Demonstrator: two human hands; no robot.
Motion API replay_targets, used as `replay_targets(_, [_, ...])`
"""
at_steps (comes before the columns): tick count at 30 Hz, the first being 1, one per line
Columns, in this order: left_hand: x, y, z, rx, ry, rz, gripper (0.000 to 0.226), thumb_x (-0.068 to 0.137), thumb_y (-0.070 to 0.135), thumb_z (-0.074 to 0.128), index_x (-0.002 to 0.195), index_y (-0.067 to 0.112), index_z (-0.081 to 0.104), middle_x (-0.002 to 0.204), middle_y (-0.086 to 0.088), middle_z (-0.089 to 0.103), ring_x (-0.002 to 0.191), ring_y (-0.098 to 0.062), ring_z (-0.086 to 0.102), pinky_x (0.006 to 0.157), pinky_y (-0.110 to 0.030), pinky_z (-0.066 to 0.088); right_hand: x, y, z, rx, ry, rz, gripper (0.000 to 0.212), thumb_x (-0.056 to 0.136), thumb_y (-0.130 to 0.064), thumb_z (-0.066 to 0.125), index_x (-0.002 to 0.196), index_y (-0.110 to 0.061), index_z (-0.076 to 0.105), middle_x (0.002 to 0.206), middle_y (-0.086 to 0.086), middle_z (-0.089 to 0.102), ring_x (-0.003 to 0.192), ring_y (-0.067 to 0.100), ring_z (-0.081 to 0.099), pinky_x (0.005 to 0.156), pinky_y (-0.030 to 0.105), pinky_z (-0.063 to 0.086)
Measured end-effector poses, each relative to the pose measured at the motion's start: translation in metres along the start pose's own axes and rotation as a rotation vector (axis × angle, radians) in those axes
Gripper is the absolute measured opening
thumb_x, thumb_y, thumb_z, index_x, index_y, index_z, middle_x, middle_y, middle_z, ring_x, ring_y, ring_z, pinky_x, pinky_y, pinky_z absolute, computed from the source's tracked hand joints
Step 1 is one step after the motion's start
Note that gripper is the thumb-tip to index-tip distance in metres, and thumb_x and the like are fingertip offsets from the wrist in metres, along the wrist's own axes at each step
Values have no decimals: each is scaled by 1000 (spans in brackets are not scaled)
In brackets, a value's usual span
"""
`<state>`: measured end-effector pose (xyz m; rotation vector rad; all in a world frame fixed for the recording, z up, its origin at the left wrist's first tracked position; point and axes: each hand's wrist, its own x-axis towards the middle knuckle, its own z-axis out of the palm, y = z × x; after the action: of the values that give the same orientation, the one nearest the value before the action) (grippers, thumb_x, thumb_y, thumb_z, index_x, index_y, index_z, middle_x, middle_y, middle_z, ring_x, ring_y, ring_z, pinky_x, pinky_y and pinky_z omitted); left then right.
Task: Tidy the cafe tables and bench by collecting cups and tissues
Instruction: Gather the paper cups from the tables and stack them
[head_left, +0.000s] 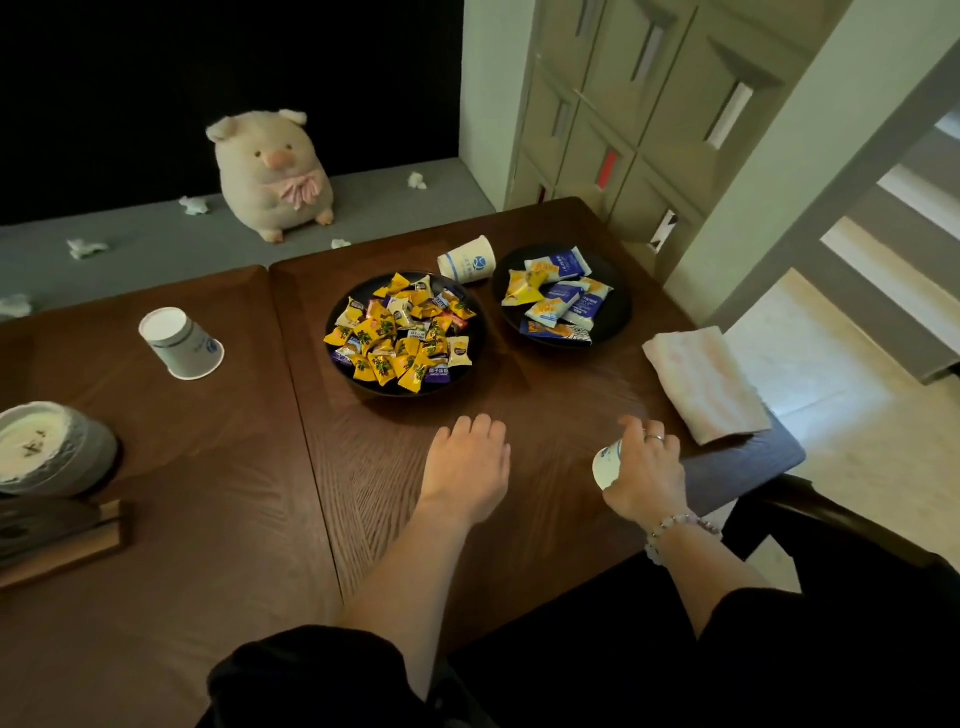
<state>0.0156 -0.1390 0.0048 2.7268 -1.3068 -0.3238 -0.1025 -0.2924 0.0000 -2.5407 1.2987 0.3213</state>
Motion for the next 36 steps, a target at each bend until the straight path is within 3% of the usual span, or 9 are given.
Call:
replay_targets(7, [-14,13,-2,42,-19,18,36,102,30,26,126,13,46,129,-5,49,119,-22,46,99,-37,37,-4,4,-1,-8,8,-65,79,73,-9,73,137,-18,28,138,11,30,125,30,32,96,39,42])
replay_targets(14, [-13,12,-22,56,37,-38,35,101,31,27,123,14,48,123,-4,50,114,-21,47,95,-36,39,4,9,-15,-25,-98,-164,73,75,-3,70,135,-18,32,138,10,31,127,28,31,97,38,44])
replay_targets(17, [-2,14,-24,-31,54,-98,34,101,31,29,123,15,48,122,-3,51,113,-20,48,95,-35,40,12,8,-20,76,-128,-181,64,76,-9,71,129,-20,38,131,7,36,120,24,38,91,35,46])
replay_targets(20, [4,21,-18,-173,12,-148,35,100,34,32,125,15,48,124,-3,51,114,-19,48,94,-35,43,19,2,-18,347,-98,-173,61,71,-16,78,122,-18,45,123,6,43,112,21,46,89,30,44])
replay_targets(25, [14,21,-17,-649,43,-370,56,93,45,50,138,15,39,135,-3,45,122,-19,47,98,-34,42,19,-20,-13,857,-88,-67,54,69,-17,82,106,-27,45,113,0,53,105,16,54,75,26,52])
replay_targets(28, [22,17,-22,-1016,48,-532,72,86,49,59,143,12,34,139,-7,42,125,-22,45,101,-33,39,10,-35,-14,1069,-138,-82,50,73,-14,79,109,-24,46,110,-4,51,98,11,53,62,16,45])
replay_targets(30, [28,11,-23,-1133,-24,-585,72,84,48,62,141,13,38,136,-6,46,122,-22,48,99,-32,41,6,-43,-12,1125,-155,-106,50,72,-15,79,108,-23,46,110,-2,51,96,11,54,64,18,47])
replay_targets(33, [31,2,-22,-1158,-63,-541,55,82,40,68,128,11,55,126,-5,58,106,-17,56,81,-25,47,4,-50,-7,1120,-207,-128,50,71,-14,81,106,-22,46,111,1,53,96,12,55,67,20,51])
replay_targets(36, [29,-3,-23,-924,18,-467,59,75,32,77,127,14,54,122,-1,56,105,-14,53,81,-23,43,4,-49,-2,930,-227,-216,52,71,-14,79,111,-18,47,117,0,54,102,11,52,75,18,48])
